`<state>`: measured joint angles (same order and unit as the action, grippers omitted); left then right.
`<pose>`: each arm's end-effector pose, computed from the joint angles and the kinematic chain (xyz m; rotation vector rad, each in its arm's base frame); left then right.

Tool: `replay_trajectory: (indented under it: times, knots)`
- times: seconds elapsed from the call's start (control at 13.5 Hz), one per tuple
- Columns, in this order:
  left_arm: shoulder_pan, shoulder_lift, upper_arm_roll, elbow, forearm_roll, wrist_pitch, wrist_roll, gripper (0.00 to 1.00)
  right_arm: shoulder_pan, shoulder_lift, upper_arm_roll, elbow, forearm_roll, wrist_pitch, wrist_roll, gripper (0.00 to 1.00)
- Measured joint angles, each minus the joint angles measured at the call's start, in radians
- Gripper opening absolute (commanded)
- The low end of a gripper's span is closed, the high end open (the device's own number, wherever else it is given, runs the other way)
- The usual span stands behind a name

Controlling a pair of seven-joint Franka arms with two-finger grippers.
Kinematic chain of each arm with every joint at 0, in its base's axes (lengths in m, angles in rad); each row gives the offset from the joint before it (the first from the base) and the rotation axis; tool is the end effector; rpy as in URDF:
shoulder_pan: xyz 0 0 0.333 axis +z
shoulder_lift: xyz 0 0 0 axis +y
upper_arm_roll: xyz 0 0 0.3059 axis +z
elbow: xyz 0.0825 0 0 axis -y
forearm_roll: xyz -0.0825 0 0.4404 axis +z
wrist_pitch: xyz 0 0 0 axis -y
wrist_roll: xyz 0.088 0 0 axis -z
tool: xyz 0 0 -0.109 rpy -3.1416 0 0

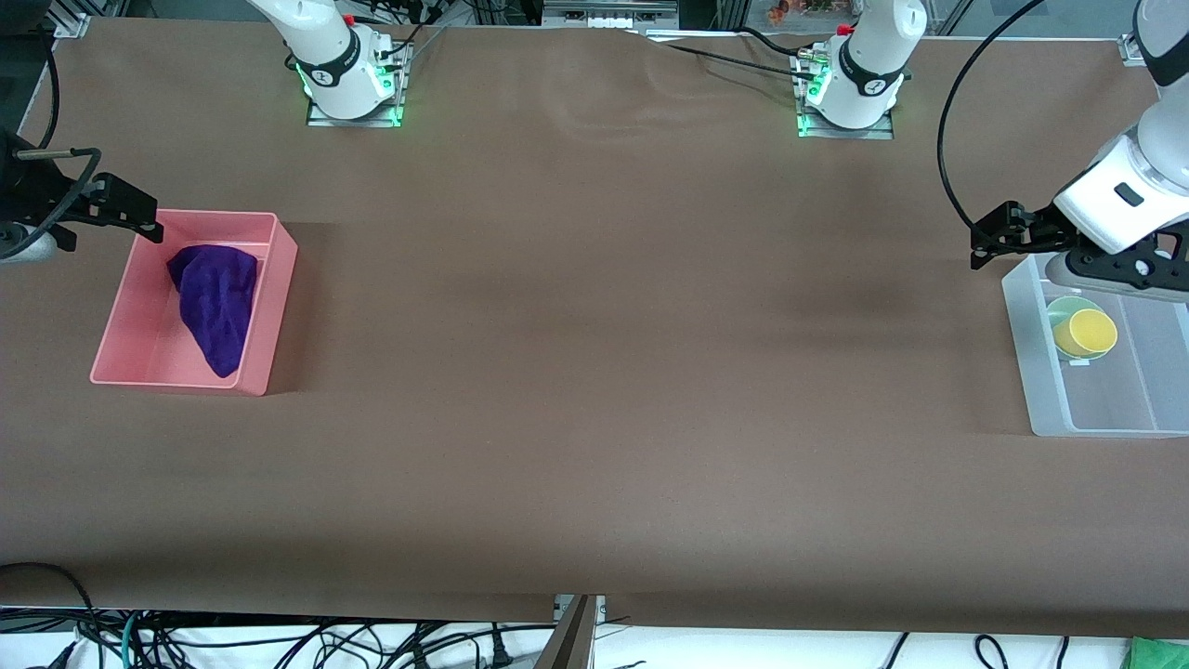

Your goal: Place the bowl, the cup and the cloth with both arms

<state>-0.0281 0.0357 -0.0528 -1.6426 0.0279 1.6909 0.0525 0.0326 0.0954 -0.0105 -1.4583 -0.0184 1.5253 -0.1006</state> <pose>0.6276 -0.0477 0.5627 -3.1086 0.2125 -0.0203 0.6349 0.0123 0.6082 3.1172 0.1906 -0.0455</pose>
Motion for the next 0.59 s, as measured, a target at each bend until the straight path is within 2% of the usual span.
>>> replay_trajectory:
  times: [0.22, 0.59]
  knots:
    - [-0.012, -0.056, 0.003, -0.111, 0.000, 0.048, -0.047, 1.00, 0.000, 0.000, 0.000, 0.000, 0.000, 0.000, 0.001, 1.00]
    - [-0.012, -0.073, 0.005, -0.134, 0.000, 0.055, -0.053, 1.00, 0.000, 0.000, 0.000, 0.000, 0.000, 0.000, 0.002, 1.00]
